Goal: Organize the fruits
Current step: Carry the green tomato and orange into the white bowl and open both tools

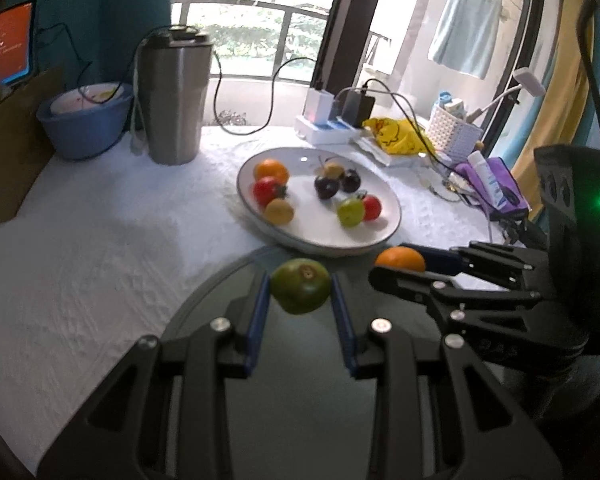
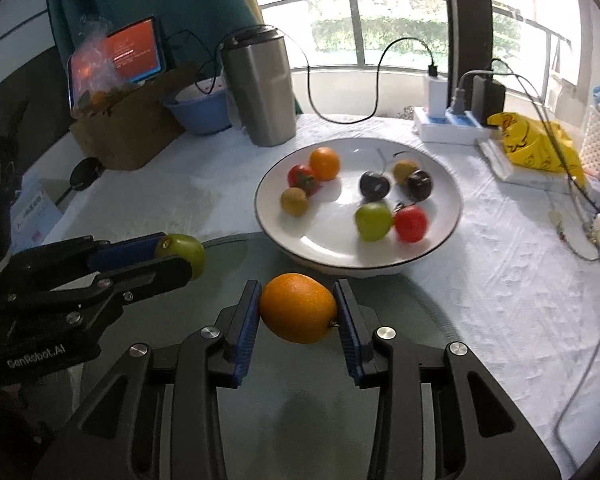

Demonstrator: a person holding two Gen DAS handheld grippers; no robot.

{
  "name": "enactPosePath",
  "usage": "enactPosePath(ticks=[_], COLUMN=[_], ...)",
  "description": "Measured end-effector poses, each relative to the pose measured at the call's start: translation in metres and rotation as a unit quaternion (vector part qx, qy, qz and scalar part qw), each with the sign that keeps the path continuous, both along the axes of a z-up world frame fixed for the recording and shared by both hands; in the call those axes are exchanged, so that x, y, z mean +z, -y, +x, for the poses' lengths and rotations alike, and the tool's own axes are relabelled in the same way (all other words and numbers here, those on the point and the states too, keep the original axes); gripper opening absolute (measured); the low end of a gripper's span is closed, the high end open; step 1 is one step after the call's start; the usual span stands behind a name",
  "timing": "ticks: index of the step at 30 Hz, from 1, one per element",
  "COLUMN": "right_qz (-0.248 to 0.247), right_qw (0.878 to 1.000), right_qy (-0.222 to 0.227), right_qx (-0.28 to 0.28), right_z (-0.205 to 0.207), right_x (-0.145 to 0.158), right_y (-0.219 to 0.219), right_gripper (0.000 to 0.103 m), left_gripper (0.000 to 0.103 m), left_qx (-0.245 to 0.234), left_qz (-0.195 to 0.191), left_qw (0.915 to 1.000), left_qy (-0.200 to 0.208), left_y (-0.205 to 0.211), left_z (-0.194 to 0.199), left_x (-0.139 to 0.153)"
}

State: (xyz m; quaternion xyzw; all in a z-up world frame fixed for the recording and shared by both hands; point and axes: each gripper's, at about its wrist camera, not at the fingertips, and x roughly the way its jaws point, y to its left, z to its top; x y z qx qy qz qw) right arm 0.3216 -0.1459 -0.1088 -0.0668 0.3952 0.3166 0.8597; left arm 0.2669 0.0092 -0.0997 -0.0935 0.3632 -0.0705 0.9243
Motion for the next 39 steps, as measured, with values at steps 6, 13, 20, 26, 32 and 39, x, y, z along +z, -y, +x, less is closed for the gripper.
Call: enactPosePath(ticks=[6,13,20,26,32,39], right_qz=[0.002,0.012,0.013,0.012,0.006,0.004], right_qw=[1.0,1.0,1.0,1.0,1.0,1.0], right_qy=[0.012,0.014,-0.002,-0.013,-0.02,-0.024], right_qx=[-0.007,-0.005,0.003,0.009,0.005,-0.002], right_z=[0.012,0.024,0.04,0.055,0.067,0.071], right_x=[0.014,0.017,0.005,-0.003,-0.012,-0.016], right_y=[0.011,0.011,0.004,-0.001,-0.002,0.002], right_gripper=[0.039,0.039,0.039,0.039,0.039,0.039], left_gripper=[0.033,0.033,0.033,0.033,0.033,0.033], left_qx=[-0.002,-0.008,-0.008,-0.008,-0.008,-0.007], left_qz=[0.005,0.008,0.005,0.002,0.001,-0.004], left_qw=[0.9999,0.9999,0.9999,0.9999,0.9998,0.9993], left_qy=[0.013,0.013,-0.003,-0.011,-0.021,-0.038], left_y=[0.008,0.012,0.014,0.014,0.014,0.014], left_z=[0.013,0.028,0.05,0.065,0.076,0.083], left_x=[0.014,0.016,0.005,-0.003,-0.01,-0.017])
